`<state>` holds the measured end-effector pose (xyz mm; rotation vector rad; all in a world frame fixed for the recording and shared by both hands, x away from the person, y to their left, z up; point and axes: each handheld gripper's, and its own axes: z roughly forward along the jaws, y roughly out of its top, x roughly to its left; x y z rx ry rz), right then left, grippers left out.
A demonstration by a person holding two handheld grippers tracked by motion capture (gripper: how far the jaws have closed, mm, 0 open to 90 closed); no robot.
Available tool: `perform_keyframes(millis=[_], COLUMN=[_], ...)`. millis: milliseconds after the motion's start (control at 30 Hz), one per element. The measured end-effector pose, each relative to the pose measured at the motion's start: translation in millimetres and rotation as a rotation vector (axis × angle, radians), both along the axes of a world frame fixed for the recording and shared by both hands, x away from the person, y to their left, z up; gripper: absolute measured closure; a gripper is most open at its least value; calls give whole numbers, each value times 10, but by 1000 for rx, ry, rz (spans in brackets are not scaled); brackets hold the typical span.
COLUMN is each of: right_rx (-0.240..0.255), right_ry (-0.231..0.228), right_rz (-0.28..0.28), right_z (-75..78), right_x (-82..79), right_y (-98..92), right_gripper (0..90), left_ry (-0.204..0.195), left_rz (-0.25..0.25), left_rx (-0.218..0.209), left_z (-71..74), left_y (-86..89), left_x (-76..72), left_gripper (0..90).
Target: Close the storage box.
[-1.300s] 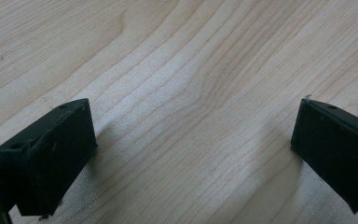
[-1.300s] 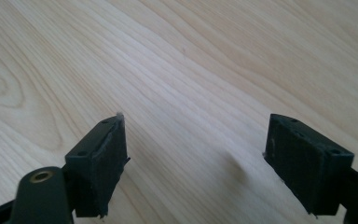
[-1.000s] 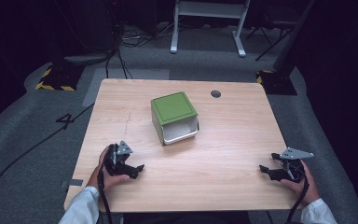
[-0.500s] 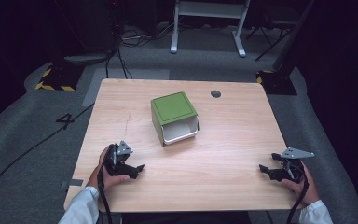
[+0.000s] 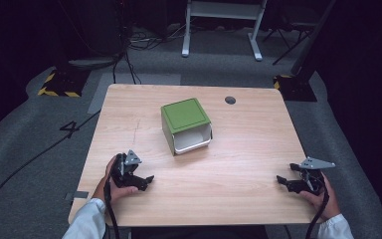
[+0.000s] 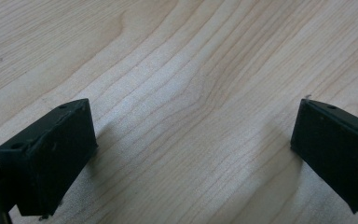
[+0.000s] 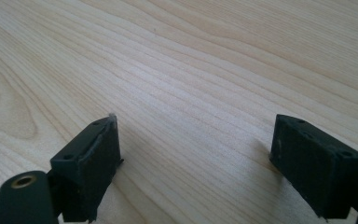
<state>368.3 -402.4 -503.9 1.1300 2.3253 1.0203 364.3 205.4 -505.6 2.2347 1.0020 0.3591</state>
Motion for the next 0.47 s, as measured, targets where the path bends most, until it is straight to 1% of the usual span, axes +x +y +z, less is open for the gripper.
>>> perform_keyframes(millis=[467], right_rx=[-1], right_ry=[-1], right_rz=[-1], right_z=[0], right_x=[0], right_y=[1], right_gripper=[156], left_ry=[3], left_rz=[4], left_rx=[-1], left_z=[0], left_y=[-9], left_x=[4], left_gripper=[1])
